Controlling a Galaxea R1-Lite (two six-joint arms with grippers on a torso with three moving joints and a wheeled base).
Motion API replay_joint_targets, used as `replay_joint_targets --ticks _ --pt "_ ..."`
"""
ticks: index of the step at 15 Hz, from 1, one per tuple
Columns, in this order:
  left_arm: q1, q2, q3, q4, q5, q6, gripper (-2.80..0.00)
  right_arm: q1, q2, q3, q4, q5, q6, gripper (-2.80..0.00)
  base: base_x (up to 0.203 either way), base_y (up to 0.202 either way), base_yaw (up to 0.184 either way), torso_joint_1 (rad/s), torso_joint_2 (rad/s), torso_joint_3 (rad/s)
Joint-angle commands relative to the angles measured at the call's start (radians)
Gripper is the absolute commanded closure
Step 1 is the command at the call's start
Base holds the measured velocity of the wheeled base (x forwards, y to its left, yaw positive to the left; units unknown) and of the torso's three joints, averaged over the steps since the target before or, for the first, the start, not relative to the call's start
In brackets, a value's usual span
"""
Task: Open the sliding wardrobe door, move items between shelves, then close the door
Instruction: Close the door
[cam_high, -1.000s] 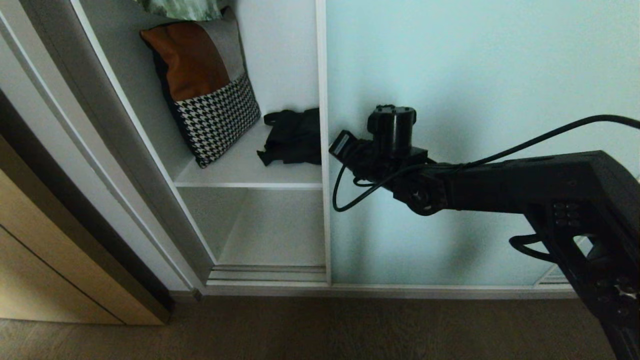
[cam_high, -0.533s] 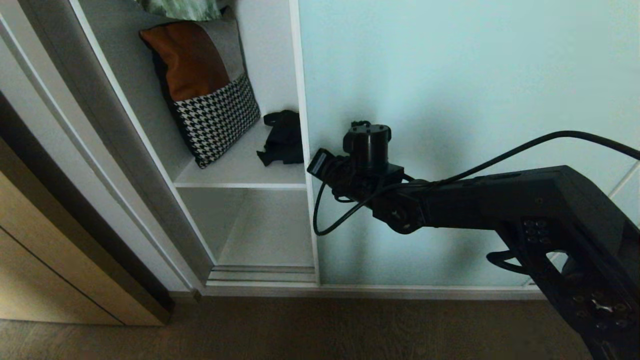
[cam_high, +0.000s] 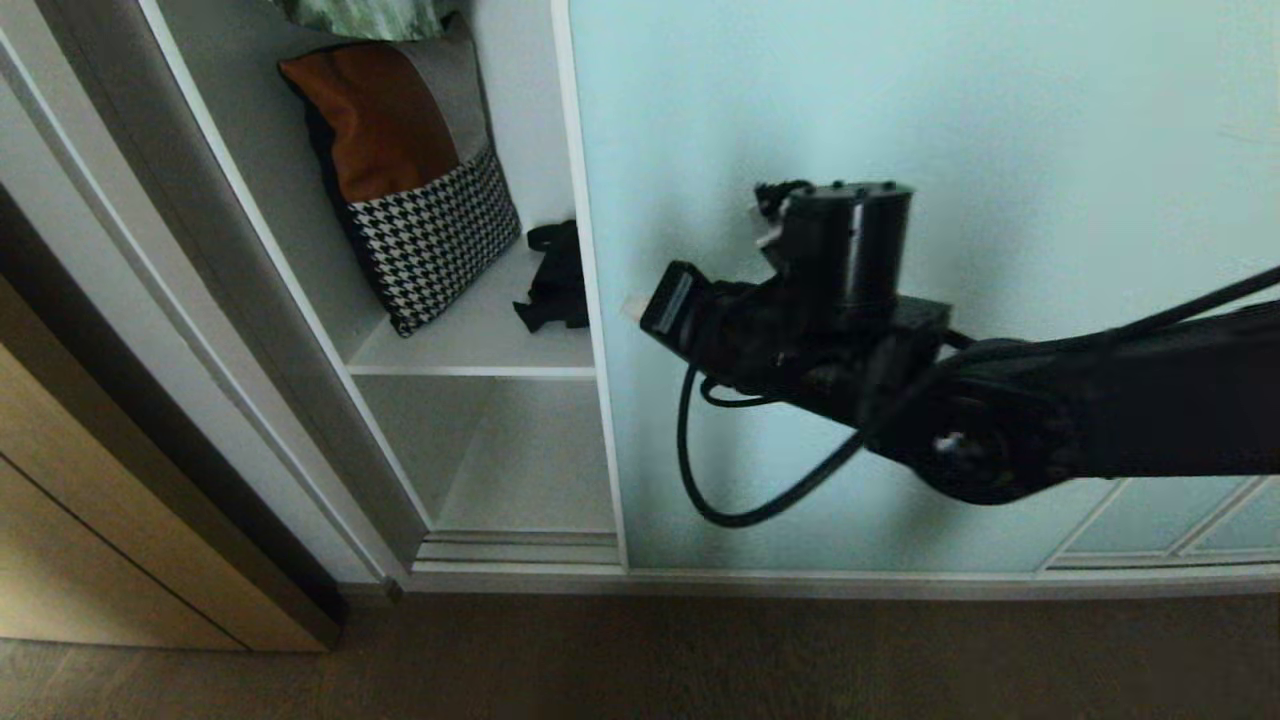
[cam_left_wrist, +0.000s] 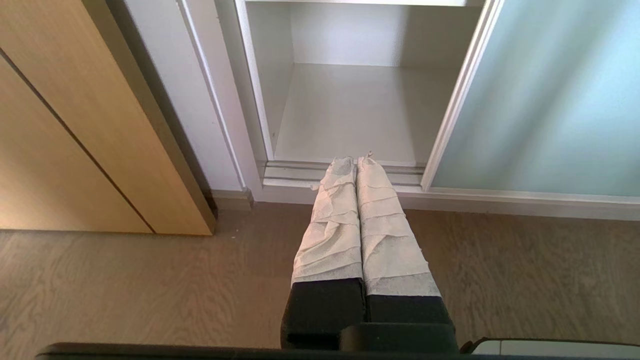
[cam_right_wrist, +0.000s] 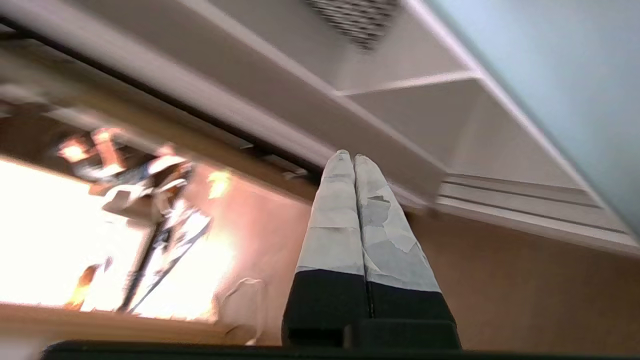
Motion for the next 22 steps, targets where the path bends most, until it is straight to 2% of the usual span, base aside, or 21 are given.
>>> replay_joint_targets --ticks 1,2,4,6,8,10,12,15,18,22 --pt "0.0 0.001 0.0 0.001 0.001 0.0 0.0 -0.003 -0.308 0.159 -0.014 0.015 -0.003 0.0 0.0 0.0 0.0 0.0 0.0 0.0" --pt "0.0 0.001 0.0 0.001 0.0 0.0 0.0 -0.03 -0.401 0.213 -0.014 0.022 -0.006 0.0 0.0 0.0 0.0 0.0 0.0 0.0" --pt "0.0 0.0 -0.001 0.001 0.0 0.0 0.0 -0.138 -0.573 0.311 0.005 0.032 -0.007 0.0 0.0 0.0 0.0 0.0 0.0 0.0" --pt "0.0 0.001 0.0 0.001 0.001 0.0 0.0 -0.344 -0.661 0.378 0.037 0.04 0.009 0.0 0.0 0.0 0.0 0.0 0.0 0.0" --pt "0.0 0.001 0.0 0.001 0.0 0.0 0.0 -0.544 -0.698 0.41 0.052 0.07 0.072 0.0 0.0 0.0 0.0 0.0 0.0 0.0" --pt "0.0 0.001 0.0 0.001 0.0 0.0 0.0 -0.767 -0.71 0.417 0.059 0.163 0.133 0.0 0.0 0.0 0.0 0.0 0.0 0.0" --pt "0.0 0.001 0.0 0.0 0.001 0.0 0.0 -1.011 -0.705 0.399 0.062 0.317 0.227 0.0 0.0 0.0 0.0 0.0 0.0 0.0" --pt "0.0 0.001 0.0 0.001 0.0 0.0 0.0 -1.326 -0.629 0.335 0.052 0.527 0.383 0.0 0.0 0.0 0.0 0.0 0.0 0.0" --pt "0.0 0.0 -0.001 0.001 0.0 0.0 0.0 -1.53 -0.442 0.2 0.028 0.676 0.513 0.0 0.0 0.0 0.0 0.0 0.0 0.0" --pt "0.0 0.001 0.0 0.001 0.0 0.0 0.0 -1.674 -0.234 0.037 0.012 0.891 0.645 0.0 0.0 0.0 0.0 0.0 0.0 0.0"
